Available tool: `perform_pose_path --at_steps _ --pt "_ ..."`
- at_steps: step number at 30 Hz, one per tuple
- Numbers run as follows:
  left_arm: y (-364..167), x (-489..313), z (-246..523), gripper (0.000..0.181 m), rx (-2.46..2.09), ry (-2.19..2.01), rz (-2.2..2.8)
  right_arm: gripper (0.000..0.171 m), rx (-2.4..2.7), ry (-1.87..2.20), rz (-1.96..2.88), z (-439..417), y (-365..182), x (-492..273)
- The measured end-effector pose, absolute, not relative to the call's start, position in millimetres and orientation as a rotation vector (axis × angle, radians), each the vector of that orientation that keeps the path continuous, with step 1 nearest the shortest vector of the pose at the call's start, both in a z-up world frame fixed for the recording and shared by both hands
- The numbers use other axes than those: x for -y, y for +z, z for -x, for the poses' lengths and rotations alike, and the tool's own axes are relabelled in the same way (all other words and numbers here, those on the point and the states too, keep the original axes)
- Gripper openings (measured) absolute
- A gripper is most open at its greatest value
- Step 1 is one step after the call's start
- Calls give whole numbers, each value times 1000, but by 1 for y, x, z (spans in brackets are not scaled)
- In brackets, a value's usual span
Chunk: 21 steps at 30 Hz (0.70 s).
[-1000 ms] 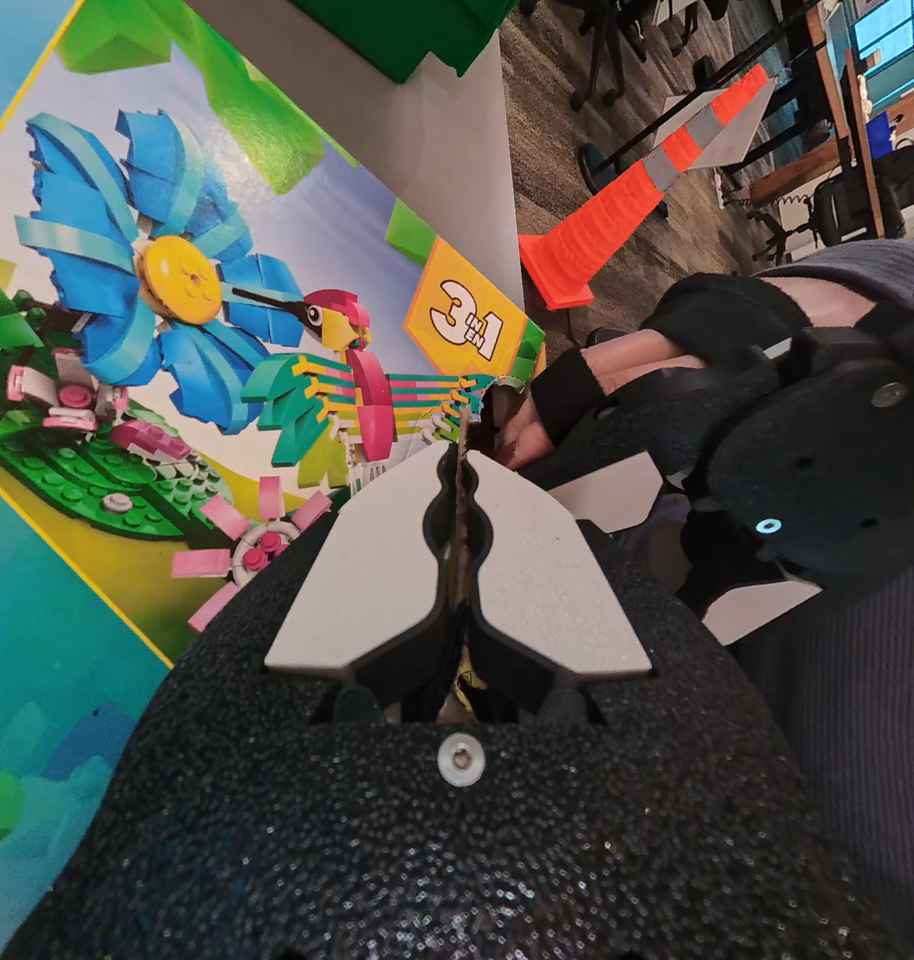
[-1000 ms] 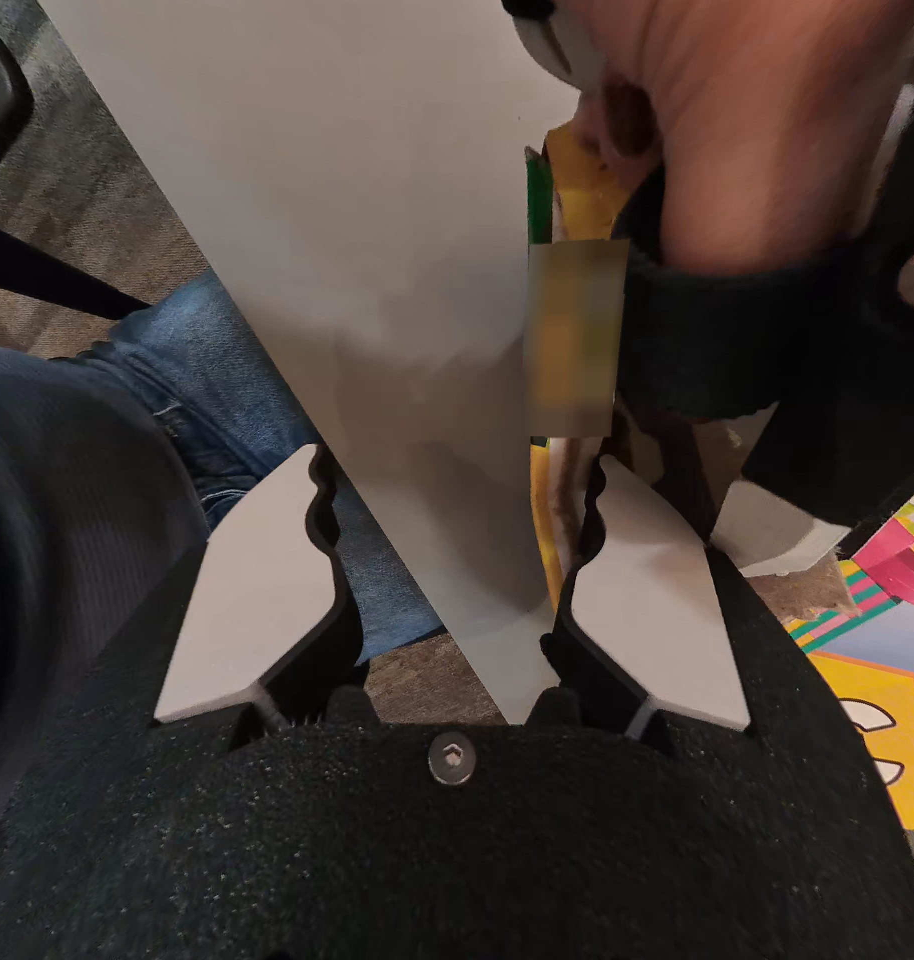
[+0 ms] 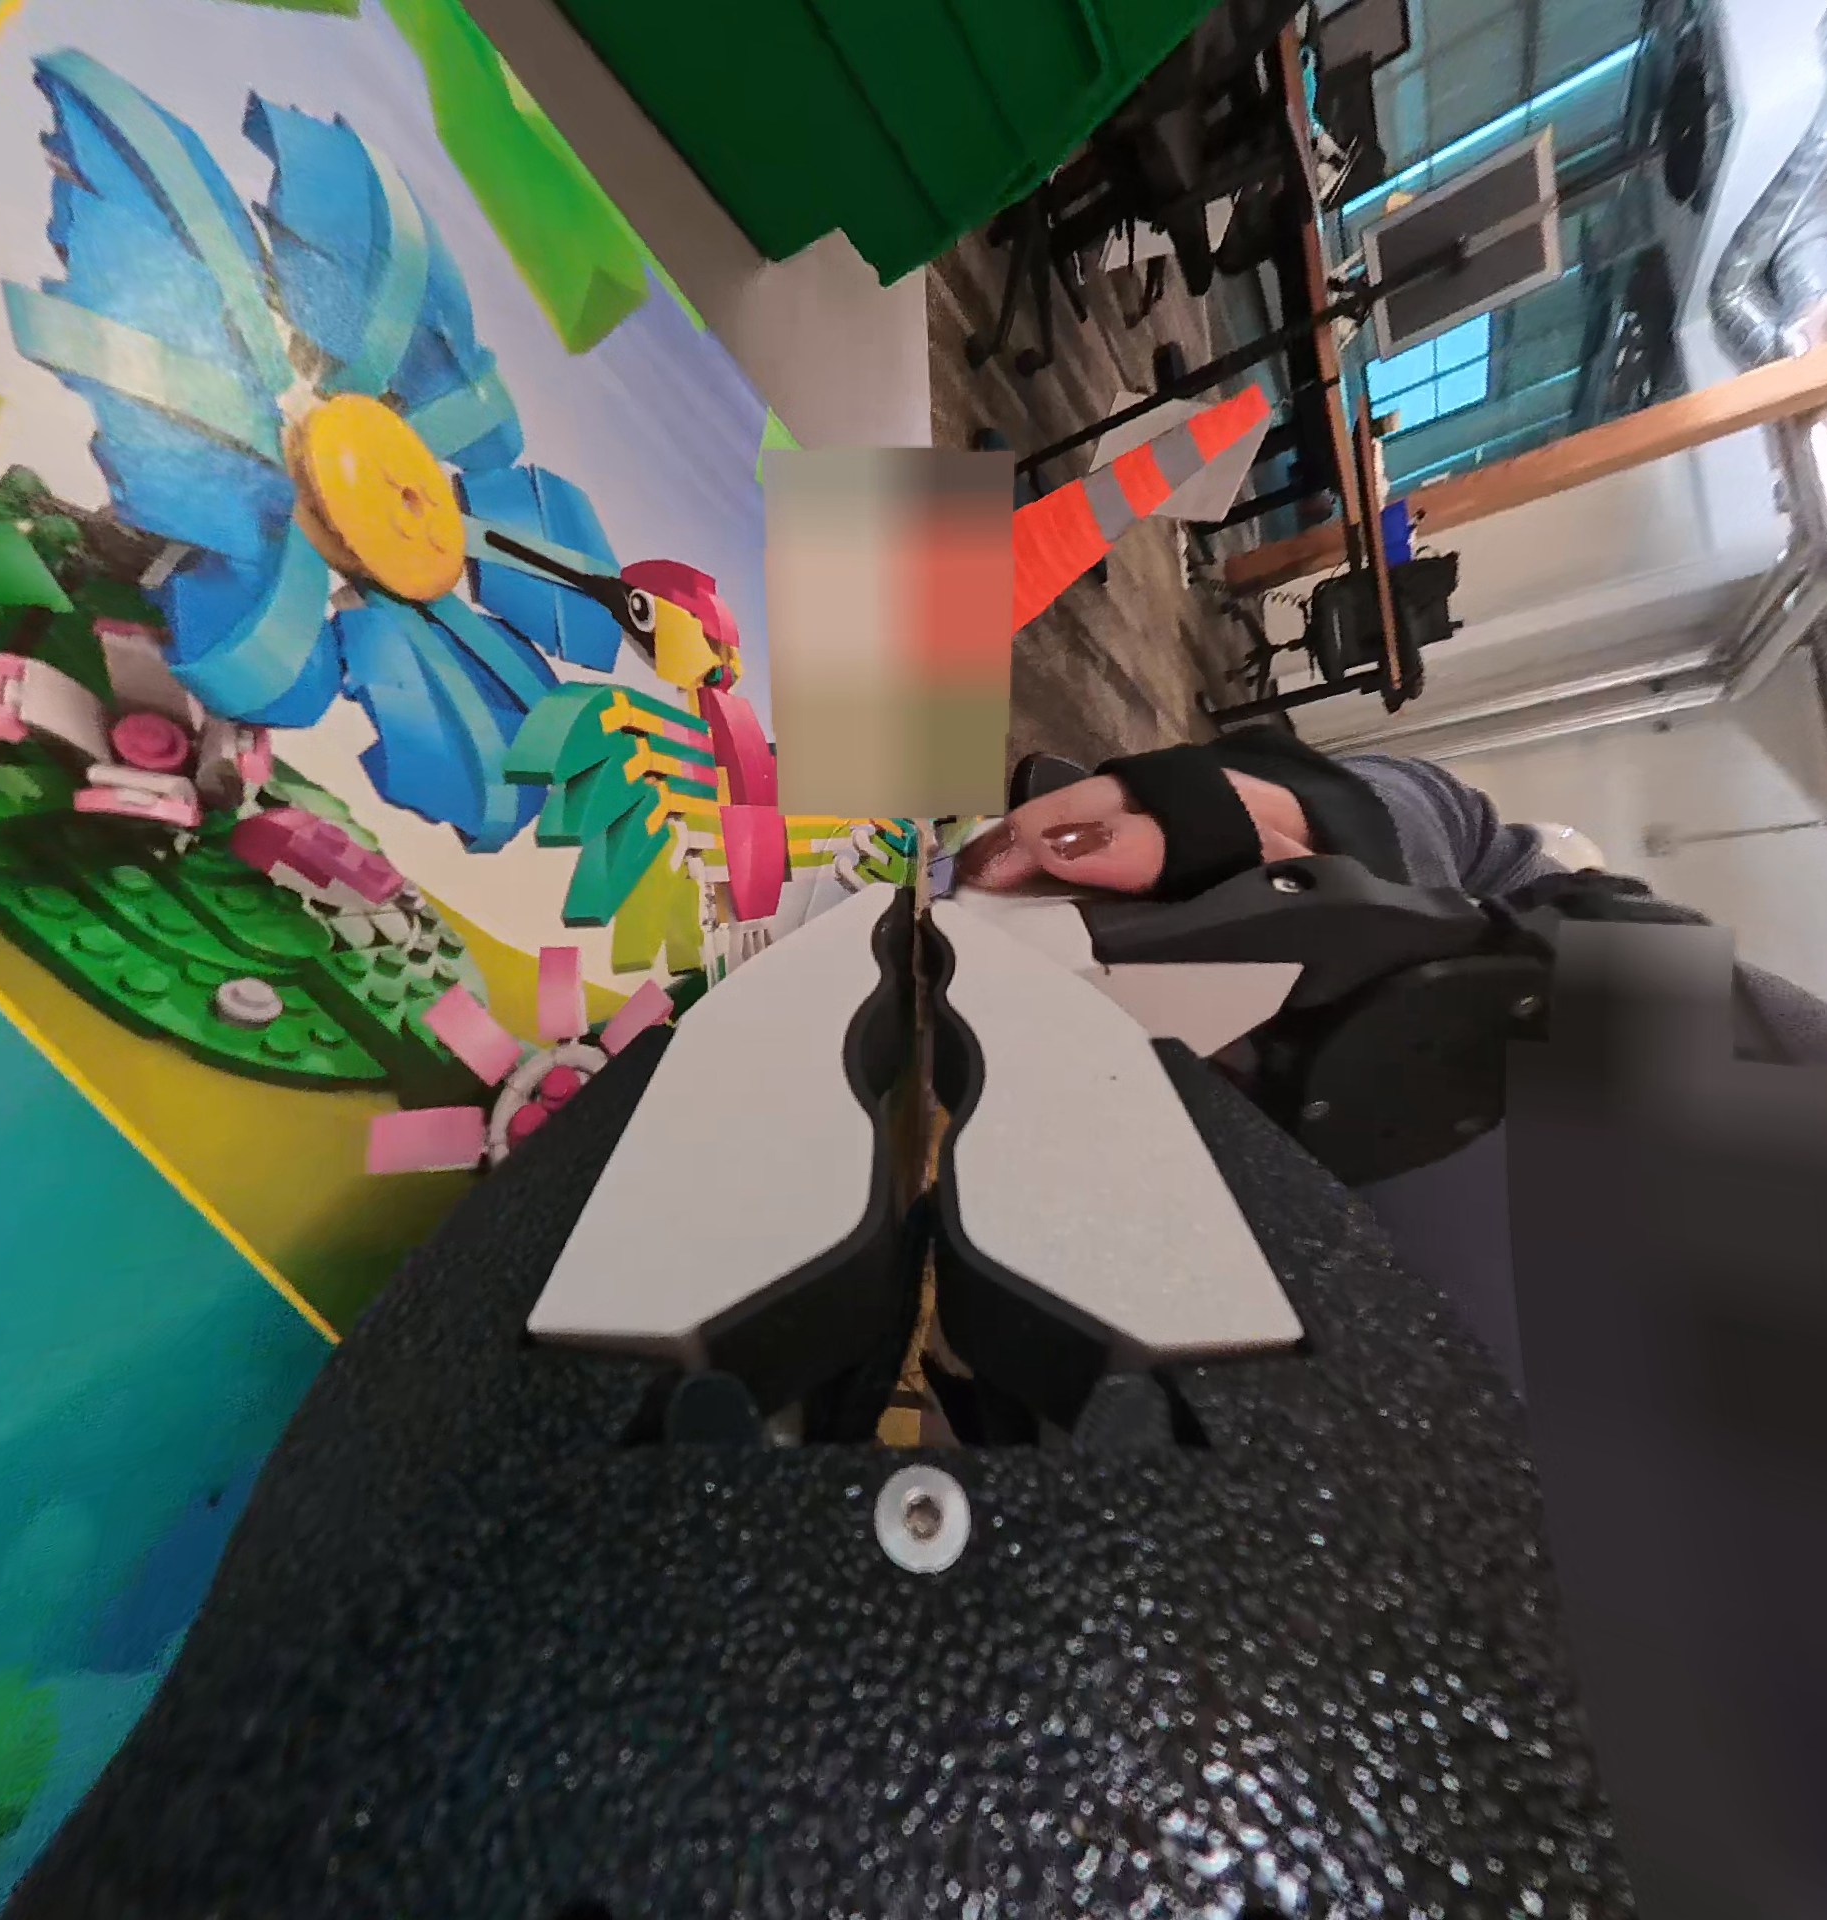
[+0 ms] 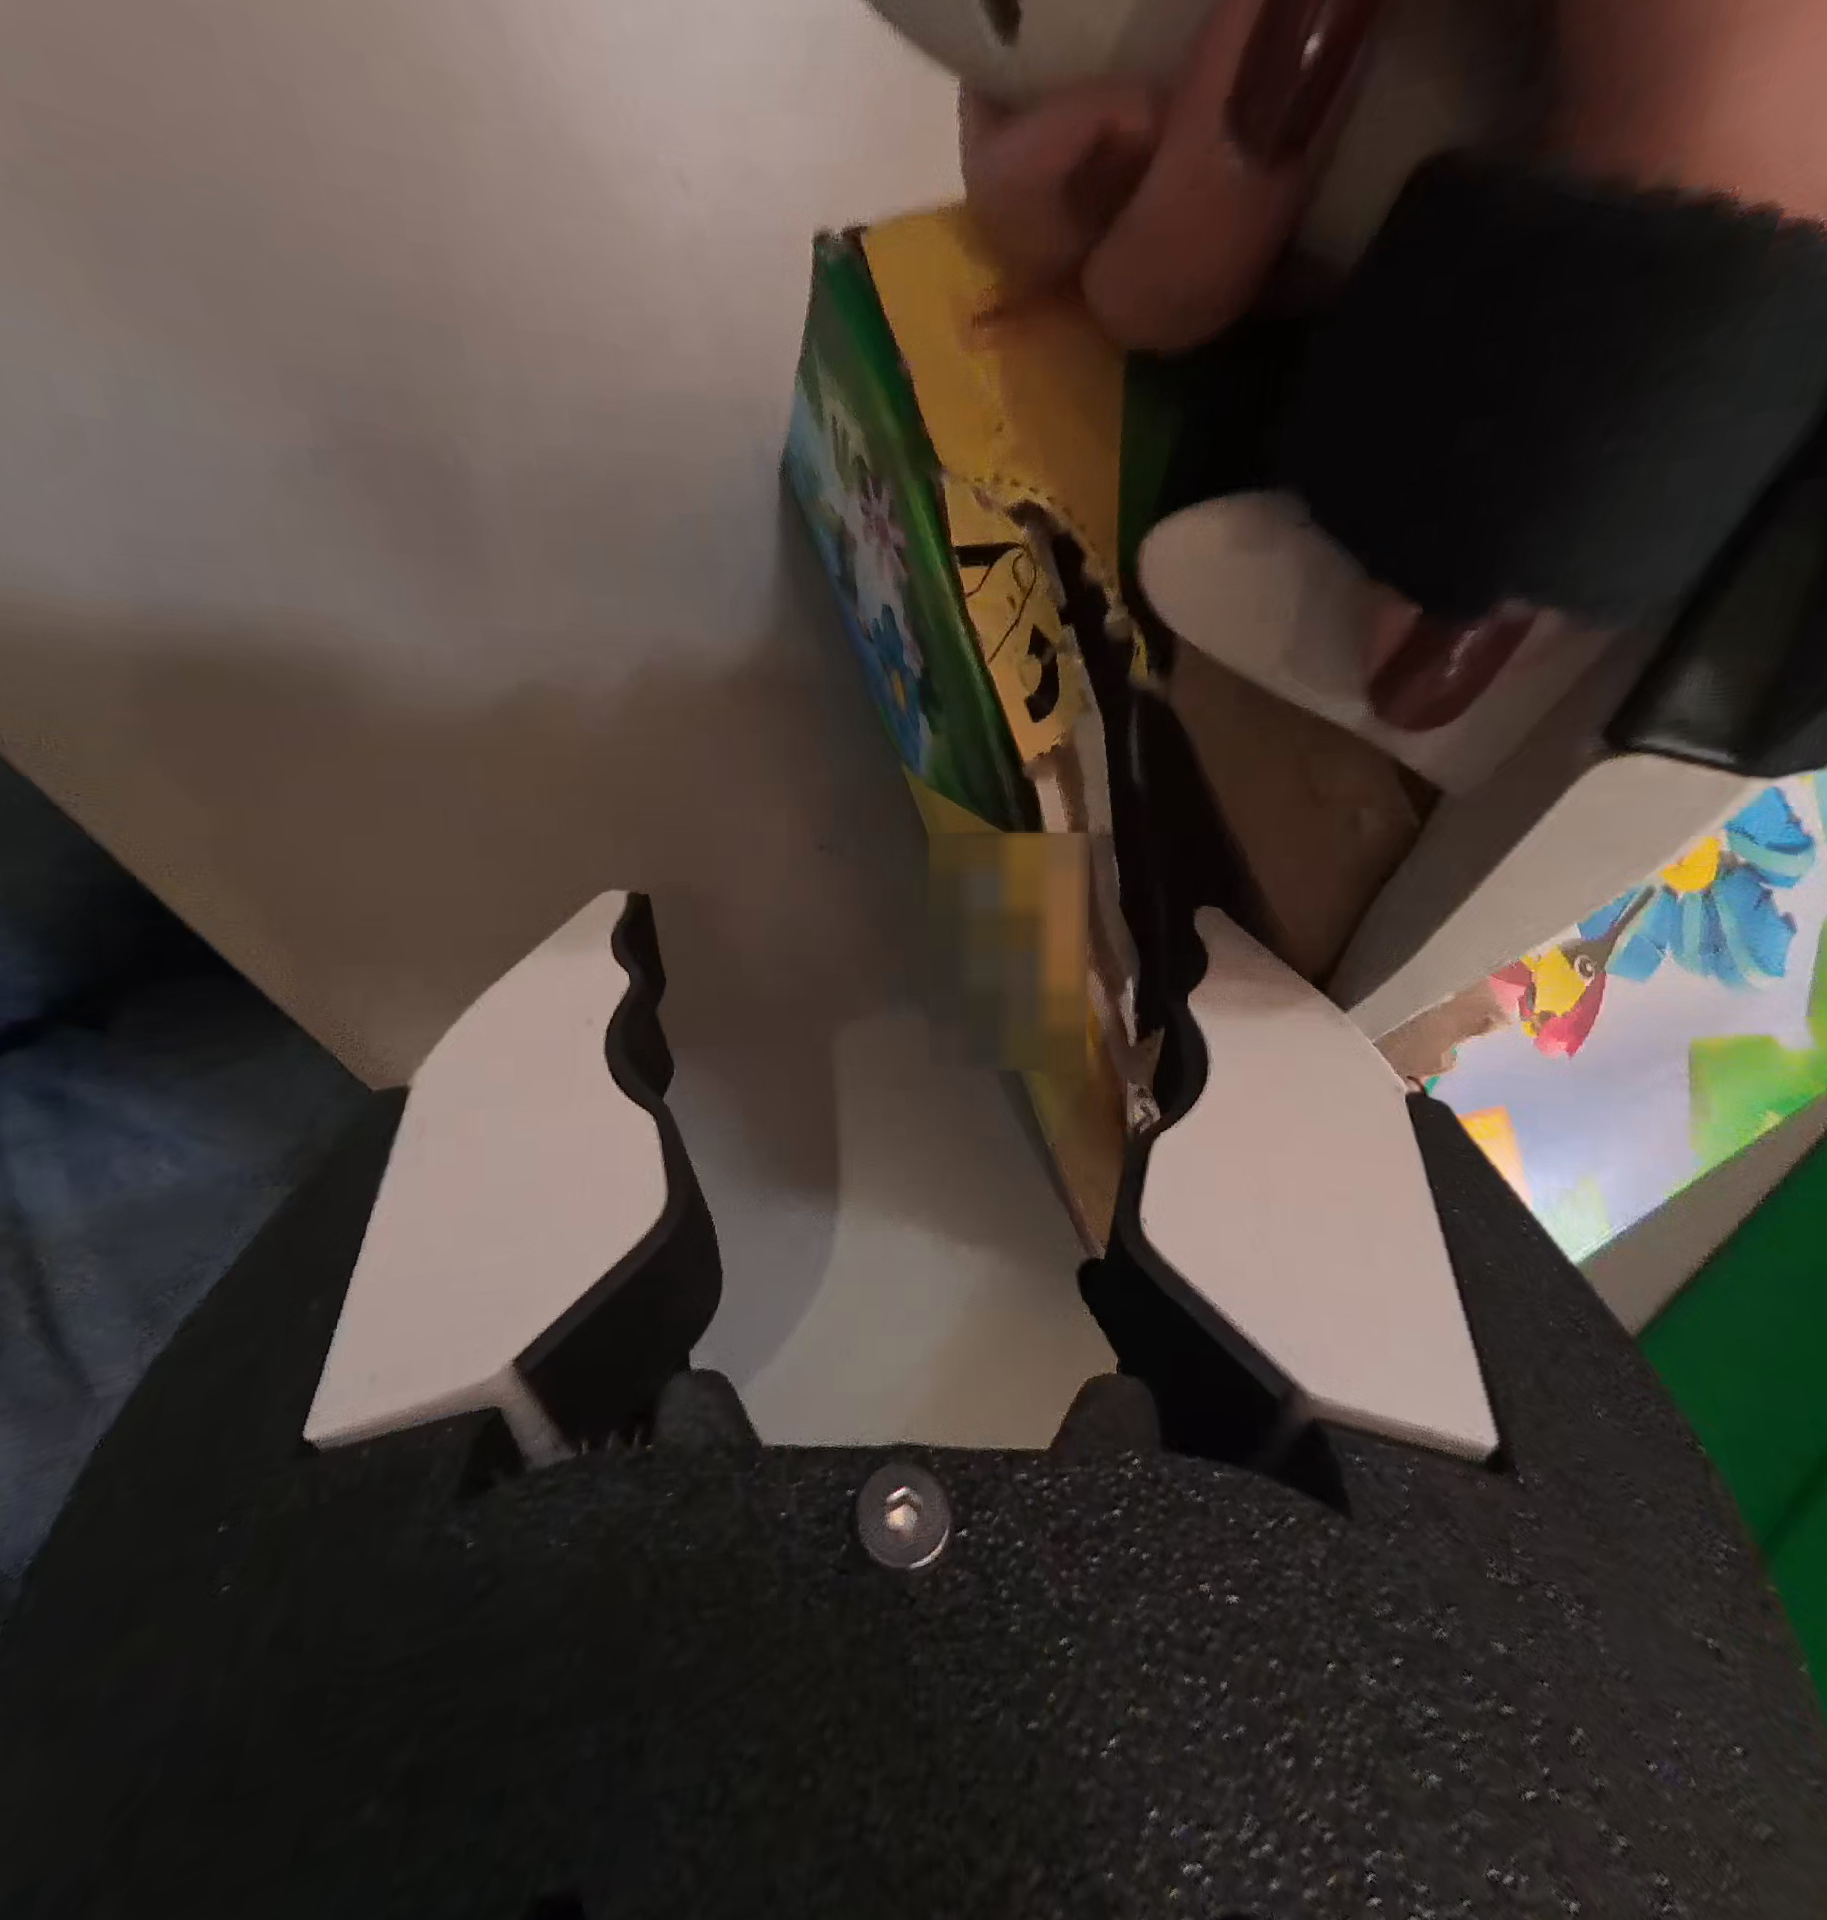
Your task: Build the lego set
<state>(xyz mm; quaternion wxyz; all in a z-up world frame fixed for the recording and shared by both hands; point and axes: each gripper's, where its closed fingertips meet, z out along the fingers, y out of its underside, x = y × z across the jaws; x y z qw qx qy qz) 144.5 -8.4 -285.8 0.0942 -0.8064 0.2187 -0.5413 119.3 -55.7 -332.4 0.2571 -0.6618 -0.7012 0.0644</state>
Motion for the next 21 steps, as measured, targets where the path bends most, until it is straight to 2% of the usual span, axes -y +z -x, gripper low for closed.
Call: perform_pose_path --at_steps 3,5,11,21 --pt "-285 9 -145 1 -636 -1645 2397 97 1983 104 1811 -123 -343 54" --pt "-285 9 -145 0 -634 -1650 2396 89 2021 154 1844 -122 -348 57" --pt "-289 8 -146 0 -612 -1630 2426 67 1955 764 1944 -107 -322 74" --pt "-290 9 -147 0 -624 -1599 2429 55 1902 805 1947 -107 -319 69"
